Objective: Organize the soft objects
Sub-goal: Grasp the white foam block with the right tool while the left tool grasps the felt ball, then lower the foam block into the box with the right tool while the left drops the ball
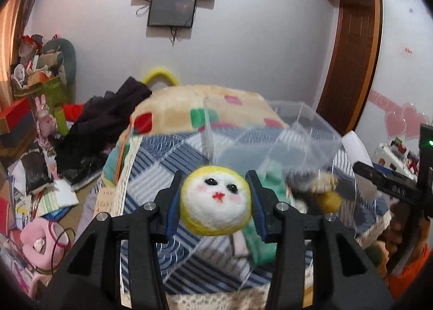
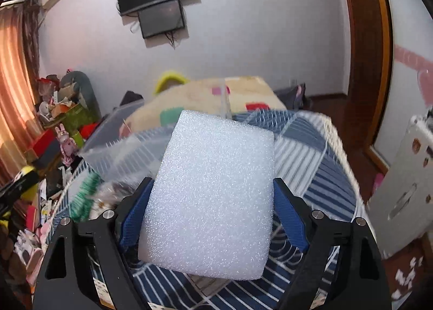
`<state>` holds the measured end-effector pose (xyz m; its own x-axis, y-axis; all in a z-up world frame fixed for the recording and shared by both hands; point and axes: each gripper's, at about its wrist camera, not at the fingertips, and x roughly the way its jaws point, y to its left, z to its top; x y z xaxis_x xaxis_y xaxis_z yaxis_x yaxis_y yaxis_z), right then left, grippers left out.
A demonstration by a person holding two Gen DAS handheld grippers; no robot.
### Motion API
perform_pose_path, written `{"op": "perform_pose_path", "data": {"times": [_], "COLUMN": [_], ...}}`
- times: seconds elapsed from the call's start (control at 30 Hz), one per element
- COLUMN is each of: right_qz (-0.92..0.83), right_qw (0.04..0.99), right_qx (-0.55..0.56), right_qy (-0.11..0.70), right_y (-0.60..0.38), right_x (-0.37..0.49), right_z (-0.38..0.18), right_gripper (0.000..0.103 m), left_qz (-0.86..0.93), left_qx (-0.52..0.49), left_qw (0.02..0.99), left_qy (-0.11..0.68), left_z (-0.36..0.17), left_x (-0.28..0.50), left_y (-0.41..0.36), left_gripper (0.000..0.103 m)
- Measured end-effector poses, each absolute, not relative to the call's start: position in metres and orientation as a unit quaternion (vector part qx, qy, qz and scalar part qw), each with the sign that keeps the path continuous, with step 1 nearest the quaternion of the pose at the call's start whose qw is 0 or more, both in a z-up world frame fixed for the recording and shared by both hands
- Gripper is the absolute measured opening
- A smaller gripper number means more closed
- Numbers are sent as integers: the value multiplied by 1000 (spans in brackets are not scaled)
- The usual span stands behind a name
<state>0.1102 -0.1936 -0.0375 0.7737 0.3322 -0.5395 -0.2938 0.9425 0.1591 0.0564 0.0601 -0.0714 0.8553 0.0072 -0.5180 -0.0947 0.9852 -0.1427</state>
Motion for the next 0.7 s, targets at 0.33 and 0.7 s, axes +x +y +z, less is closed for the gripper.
{"op": "perform_pose_path", "data": {"times": [0.33,0.7], "right_qz": [184,197], "right_qw": [955,953], "right_qx": [3,-18], "right_qy": [234,229], "right_y": [-174,-139], "right_x": [132,175], "right_z": [3,6], "right_gripper": [84,84], "left_qz": [25,11], "left_qx": [-69,-60], "left_qw": [972,972], "left_qy": [222,226], "left_z": [-30,-11], "left_x": [95,155], "left_y": [55,46], "left_gripper": [45,45]}}
